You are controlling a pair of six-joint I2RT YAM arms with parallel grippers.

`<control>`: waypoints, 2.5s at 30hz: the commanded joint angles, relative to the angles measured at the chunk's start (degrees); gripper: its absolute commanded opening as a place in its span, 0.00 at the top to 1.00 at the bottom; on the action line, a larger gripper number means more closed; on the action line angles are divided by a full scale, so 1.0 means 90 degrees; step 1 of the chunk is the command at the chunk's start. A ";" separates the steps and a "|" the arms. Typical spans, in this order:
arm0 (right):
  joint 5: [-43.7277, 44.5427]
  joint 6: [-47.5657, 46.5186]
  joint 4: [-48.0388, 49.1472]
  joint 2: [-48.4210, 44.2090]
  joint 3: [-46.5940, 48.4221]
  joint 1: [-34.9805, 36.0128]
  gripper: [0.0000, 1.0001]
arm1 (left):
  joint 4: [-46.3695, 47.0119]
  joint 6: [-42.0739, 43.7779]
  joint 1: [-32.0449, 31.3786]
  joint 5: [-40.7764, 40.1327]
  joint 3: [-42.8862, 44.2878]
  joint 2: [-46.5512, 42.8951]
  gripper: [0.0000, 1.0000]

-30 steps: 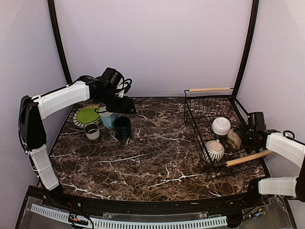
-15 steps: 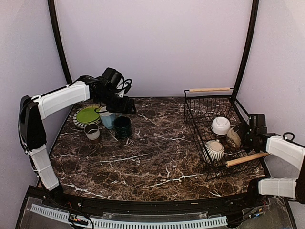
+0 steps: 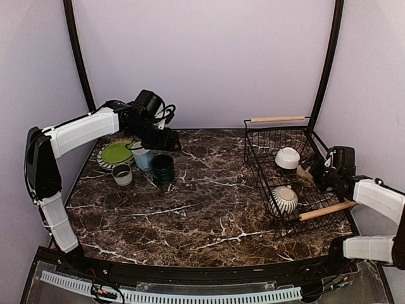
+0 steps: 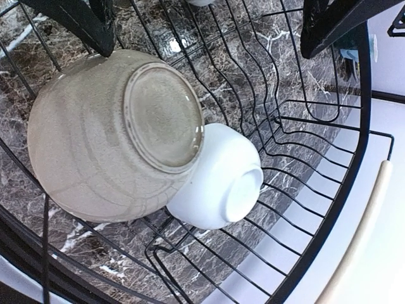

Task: Unload the mixed dishes from the dish rack
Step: Move the bowl to the dish rack, then adjust the bowl on the dish rack.

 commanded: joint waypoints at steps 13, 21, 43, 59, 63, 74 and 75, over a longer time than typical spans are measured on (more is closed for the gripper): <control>0.0994 0.1066 -0.0848 0.0372 0.0284 -0.0421 0.01 | -0.0040 -0.0026 -0.0033 0.0126 -0.0027 -0.0106 0.25; 0.0741 0.1419 -0.0533 0.1112 0.0341 -0.0440 0.01 | -0.0034 -0.0027 -0.0033 0.0137 -0.0034 -0.0107 0.25; 0.0674 -0.1853 -0.2821 0.0827 0.1927 -0.0157 0.01 | -0.0035 -0.0045 -0.0033 0.0151 -0.0030 -0.0125 0.25; 0.1579 -0.3498 -0.3945 0.2631 0.3735 0.0180 0.03 | -0.0038 -0.0044 -0.0033 0.0134 -0.0041 -0.0133 0.25; 0.1682 -0.3698 -0.4190 0.3315 0.4175 0.0242 0.07 | -0.0040 -0.0040 -0.0035 0.0123 -0.0037 -0.0135 0.25; 0.0996 -0.3913 -0.4080 0.3308 0.4286 0.1294 0.08 | -0.0053 -0.0028 -0.0032 0.0154 -0.0002 -0.0135 0.25; 0.0839 -0.3886 -0.4042 0.3261 0.4270 0.1370 0.08 | -0.0051 -0.0033 -0.0032 0.0155 -0.0002 -0.0130 0.25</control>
